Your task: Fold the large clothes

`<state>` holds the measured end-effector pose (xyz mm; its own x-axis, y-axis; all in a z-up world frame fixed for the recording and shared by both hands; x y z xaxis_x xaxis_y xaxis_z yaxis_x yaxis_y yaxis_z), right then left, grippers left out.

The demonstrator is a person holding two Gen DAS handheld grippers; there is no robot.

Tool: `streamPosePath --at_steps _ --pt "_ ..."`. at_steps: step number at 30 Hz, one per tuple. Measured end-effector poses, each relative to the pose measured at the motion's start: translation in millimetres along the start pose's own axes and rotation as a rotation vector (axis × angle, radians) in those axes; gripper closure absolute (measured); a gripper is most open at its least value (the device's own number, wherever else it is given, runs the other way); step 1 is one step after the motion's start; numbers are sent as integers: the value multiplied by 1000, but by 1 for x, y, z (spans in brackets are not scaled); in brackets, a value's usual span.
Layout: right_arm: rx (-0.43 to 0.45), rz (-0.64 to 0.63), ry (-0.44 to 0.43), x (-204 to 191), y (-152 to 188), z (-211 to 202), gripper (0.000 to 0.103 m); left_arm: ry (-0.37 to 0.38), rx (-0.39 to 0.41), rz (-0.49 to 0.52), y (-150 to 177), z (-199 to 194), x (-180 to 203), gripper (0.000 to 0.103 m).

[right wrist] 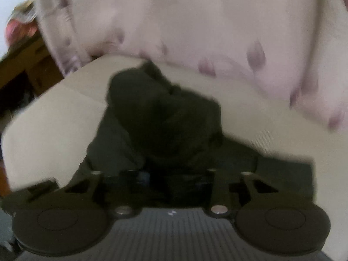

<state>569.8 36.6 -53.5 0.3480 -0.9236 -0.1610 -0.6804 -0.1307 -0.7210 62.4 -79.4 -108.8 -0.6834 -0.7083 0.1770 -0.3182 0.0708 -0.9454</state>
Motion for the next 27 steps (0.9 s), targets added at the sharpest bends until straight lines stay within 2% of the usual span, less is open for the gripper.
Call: streamPosePath --at_steps 1,3,5,7,10,13,16,18,22,27 --pt "33 -49 15 -8 -3 -13 88 -6 15 -36 1 -10 -4 0" --pt "122 -88 26 -13 -8 -46 91 -58 25 -72 4 -27 -8 0" --pt "200 -95 59 -10 -3 -78 93 -109 -4 -99 5 -33 -14 0" --pt "262 -95 94 0 6 -96 94 -97 -43 -150 9 -31 -20 0" --pt "299 -9 149 40 24 -84 94 -87 -108 -245 19 -17 -29 0" --pt "357 135 125 83 57 -85 94 -59 -156 -310 25 3 -33 0" --pt "382 274 123 123 92 -71 94 -56 -164 -272 25 16 -25 0" --pt "379 316 120 135 109 -52 94 -51 -167 -232 20 23 -17 0" --pt "434 401 47 157 122 -46 93 -34 -186 -159 10 48 -11 0" --pt "441 449 -24 168 118 -27 92 84 -216 -255 18 72 -14 1"
Point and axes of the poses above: each gripper's, at about its wrist camera, not at the fingertips, and z roughly the way its jaws point, x to its right, y to its underside, the point moved 2 cm from there along z, roughly the way its jaws point, and after that the axes turned 14 degrees about z, right-handed, at the moved point
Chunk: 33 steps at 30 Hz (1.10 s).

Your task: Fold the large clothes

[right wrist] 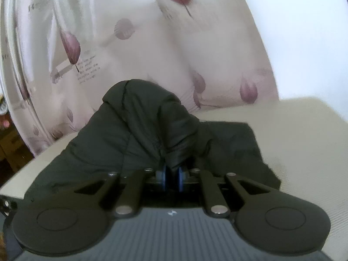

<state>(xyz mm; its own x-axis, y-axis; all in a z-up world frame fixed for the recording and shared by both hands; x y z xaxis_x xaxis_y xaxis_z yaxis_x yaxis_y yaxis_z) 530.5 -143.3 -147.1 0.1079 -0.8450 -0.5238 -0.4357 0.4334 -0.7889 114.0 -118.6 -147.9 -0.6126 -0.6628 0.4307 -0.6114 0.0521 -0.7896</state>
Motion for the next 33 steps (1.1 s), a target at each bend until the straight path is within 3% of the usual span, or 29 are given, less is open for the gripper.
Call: streamPosePath --at_steps 3,7,13,15,18,21,24,26,30,33 --pt "-43 67 -29 -12 8 25 93 4 25 0 3 -2 0 2" --pt "-132 78 -91 -67 31 72 92 12 2 -83 13 -26 -24 6" --pt "-213 20 -209 -153 64 118 93 -108 -4 -167 30 -102 -59 6" --pt "-189 -67 -217 -178 55 118 95 -146 -14 -198 30 -117 -62 6" --pt "-121 -166 -245 -204 16 109 96 -186 -9 -211 22 -132 -55 7" --pt "-52 -318 -241 -228 -26 103 96 -216 41 -130 7 -138 -30 7" --pt "-15 -402 -217 -225 -49 117 96 -246 94 -31 -8 -137 -3 7" --pt "-1 -415 -255 -201 -49 136 96 -249 108 16 -13 -132 9 6" --pt "-87 -312 -124 -133 -14 193 96 -211 118 39 -25 -120 22 6" --pt "-65 -164 -173 -102 2 195 96 -219 162 113 -35 -123 39 6"
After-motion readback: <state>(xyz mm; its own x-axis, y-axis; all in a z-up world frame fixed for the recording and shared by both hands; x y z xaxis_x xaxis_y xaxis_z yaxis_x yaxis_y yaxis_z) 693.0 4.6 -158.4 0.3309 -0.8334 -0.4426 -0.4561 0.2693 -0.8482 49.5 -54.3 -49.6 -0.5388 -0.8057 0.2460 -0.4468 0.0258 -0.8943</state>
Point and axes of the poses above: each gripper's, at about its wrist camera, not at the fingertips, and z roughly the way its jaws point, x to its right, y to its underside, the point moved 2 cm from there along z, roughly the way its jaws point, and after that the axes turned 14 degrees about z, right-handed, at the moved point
